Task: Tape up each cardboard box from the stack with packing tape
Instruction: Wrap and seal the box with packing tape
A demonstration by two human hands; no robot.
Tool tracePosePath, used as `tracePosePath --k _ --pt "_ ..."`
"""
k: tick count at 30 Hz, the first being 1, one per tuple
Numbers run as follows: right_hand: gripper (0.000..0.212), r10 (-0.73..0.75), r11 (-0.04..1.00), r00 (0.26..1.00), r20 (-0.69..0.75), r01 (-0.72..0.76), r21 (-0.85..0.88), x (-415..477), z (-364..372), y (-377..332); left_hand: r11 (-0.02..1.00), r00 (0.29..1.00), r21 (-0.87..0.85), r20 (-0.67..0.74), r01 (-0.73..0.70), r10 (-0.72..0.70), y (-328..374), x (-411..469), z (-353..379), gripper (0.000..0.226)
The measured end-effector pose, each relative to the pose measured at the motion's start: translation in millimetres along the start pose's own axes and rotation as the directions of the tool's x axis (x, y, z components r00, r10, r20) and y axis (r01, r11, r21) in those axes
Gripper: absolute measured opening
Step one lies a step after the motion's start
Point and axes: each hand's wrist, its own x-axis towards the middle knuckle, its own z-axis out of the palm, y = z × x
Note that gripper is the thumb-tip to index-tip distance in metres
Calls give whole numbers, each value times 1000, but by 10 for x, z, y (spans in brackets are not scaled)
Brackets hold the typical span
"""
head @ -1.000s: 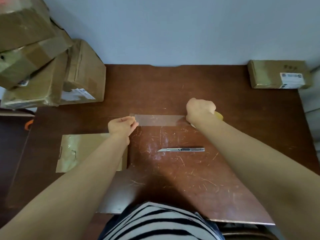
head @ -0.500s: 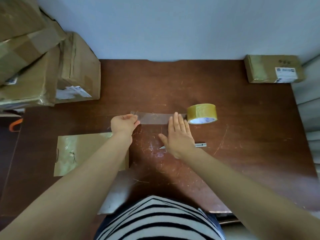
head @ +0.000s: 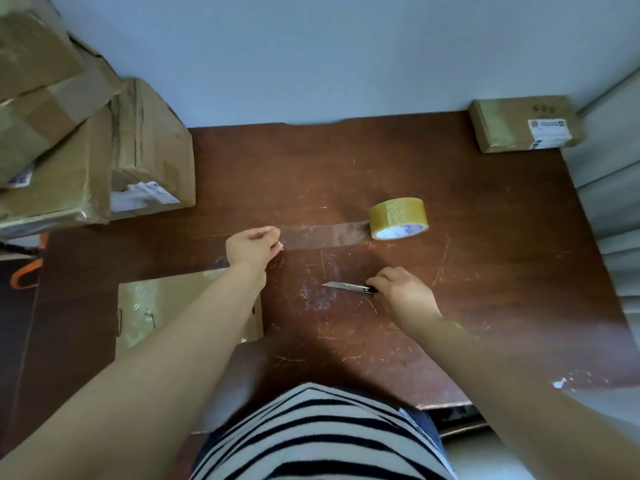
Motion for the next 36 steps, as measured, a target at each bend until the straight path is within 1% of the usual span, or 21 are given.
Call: tracePosePath --k 3,5,7,8,9,10,12,15,17,19,21,24,27,31,33,36 --pt "36 74 996 989 127 -80 44 -22 -14 -34 1000 1000 -23 6 17 -17 14 11 -2 15" --pt "32 121 966 983 138 -149 213 -28 -47 -93 999 999 -24 22 25 -24 28 23 -2 10" --pt "23 179 872 974 135 -221 438 -5 -102 -180 1000 1000 6 26 16 -17 25 35 2 8" --pt "18 217 792 964 155 -267 549 21 -135 -243 1000 1000 25 21 12 -12 19 45 3 9" --pt "15 250 714 951 180 -306 629 60 -172 -318 999 1000 44 18 8 -9 11 59 1 11" --pt "18 271 678 944 187 -325 660 111 -207 -389 998 1000 64 14 4 -5 8 70 -4 14" --pt "25 274 697 944 183 -326 639 219 -245 -493 996 1000 93 15 -7 6 8 80 -21 17" --pt "25 273 730 935 227 -355 584 339 -277 -602 994 999 106 34 -24 20 34 65 -37 21" --pt "27 282 788 932 229 -361 499 401 -307 -664 995 999 99 36 -26 23 52 52 -38 18" --pt "27 309 853 930 197 -363 376 467 -330 -717 995 999 92 41 -33 29 54 48 -44 16" --pt "30 328 878 926 188 -372 300 524 -351 -774 994 998 93 48 -54 50 45 48 -50 17" --pt "25 340 881 920 194 -384 278 599 -324 -812 991 995 100 54 -90 85 30 29 -45 15" --pt "27 349 884 919 183 -388 261 576 -247 -799 983 992 137 52 -122 116 31 11 -34 16" --pt "29 283 927 934 219 -325 190 392 -70 -750 971 986 174 62 -164 155 60 18 -24 19" --pt "31 259 923 940 221 -309 230 262 31 -698 967 981 173 84 -186 173 75 4 -9 19" --pt "31 263 920 954 144 -293 260 126 118 -610 952 981 237 65 -191 181 100 -4 -66 16"
